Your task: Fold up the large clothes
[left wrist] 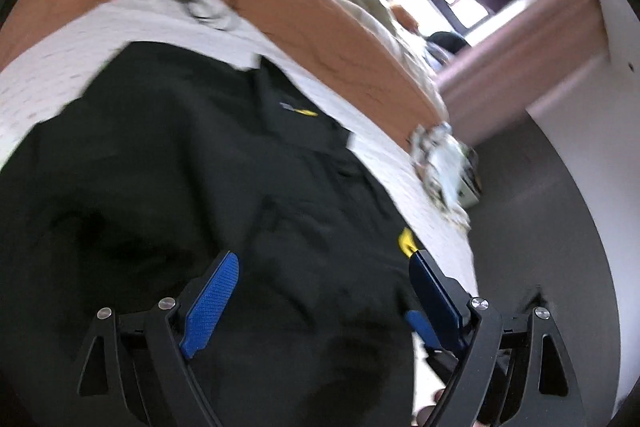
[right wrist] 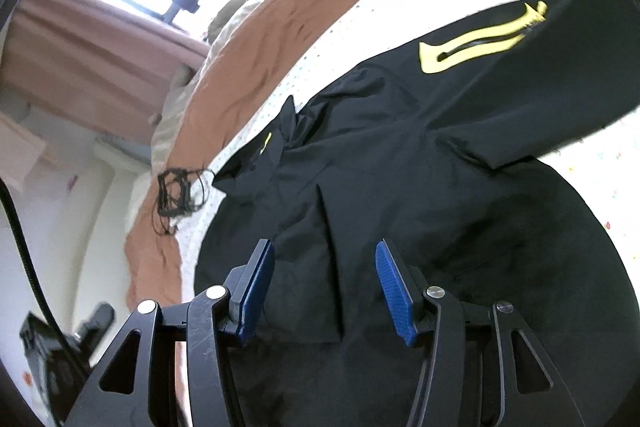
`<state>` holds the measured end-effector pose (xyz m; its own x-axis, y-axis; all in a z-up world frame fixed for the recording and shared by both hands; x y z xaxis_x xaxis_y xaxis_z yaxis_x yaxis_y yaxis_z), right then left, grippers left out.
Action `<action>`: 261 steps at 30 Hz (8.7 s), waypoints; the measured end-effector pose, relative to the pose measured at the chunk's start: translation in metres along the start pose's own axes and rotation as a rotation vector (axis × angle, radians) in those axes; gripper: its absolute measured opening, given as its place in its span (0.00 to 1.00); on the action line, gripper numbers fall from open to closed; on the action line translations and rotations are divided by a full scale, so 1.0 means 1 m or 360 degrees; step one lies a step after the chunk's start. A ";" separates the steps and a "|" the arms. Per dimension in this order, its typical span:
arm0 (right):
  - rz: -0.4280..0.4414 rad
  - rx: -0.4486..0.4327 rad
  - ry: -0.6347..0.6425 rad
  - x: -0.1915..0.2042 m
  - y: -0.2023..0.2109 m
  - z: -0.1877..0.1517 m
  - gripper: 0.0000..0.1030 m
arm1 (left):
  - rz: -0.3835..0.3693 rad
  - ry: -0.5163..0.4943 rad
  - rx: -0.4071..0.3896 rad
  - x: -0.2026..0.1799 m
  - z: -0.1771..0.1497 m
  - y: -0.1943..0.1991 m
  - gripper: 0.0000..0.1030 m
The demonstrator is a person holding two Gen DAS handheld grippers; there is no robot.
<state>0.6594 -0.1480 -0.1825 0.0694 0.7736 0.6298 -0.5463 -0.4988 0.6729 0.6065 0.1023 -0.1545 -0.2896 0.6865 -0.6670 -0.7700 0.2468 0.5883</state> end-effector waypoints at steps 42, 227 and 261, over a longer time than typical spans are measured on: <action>-0.0558 0.0082 0.0587 0.038 -0.052 -0.045 0.46 | 0.0224 0.0086 -0.0077 0.151 0.033 0.066 0.85; -0.0775 -0.0045 0.0335 -0.114 -0.028 0.054 0.33 | 0.0317 0.0183 -0.0133 0.152 0.031 0.035 0.82; -0.0179 -0.0277 0.1230 0.220 -0.019 -0.031 0.10 | 0.0215 0.0573 -0.0402 0.221 0.074 0.149 0.82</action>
<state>0.6592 0.0440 -0.0684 -0.4313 0.8993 0.0721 -0.6971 -0.3829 0.6062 0.4699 0.3409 -0.1806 -0.5414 0.4089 -0.7347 -0.8134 -0.0335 0.5807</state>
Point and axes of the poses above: each gripper's, at about its wrist camera, not at the fingertips, and y roughly against the way its jaws point, x to its left, z to its top, the point moved 8 cm from there along -y, roughly the way its jaws point, and after that the axes turned 1 degree about -z, right-handed, at the moved point
